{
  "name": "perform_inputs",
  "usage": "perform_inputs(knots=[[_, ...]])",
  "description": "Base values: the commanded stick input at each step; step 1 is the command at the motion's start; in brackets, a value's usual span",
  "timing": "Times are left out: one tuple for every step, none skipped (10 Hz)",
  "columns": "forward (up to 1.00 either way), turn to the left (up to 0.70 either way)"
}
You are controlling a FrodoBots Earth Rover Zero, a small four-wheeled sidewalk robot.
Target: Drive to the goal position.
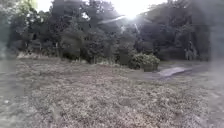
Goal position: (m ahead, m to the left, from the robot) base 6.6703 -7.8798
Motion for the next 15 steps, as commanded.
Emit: perform_inputs(knots=[[0.70, 0.00], [0.70, 0.00], [0.70, 0.00], [0.70, 0.00], [0.70, 0.00], [0.70, 0.00], [0.70, 0.00], [0.70, 0.00], [0.70, 0.00], [0.70, 0.00], [0.70, 0.00], [0.70, 0.00], [0.70, 0.00], [0.70, 0.00], [0.70, 0.00]])
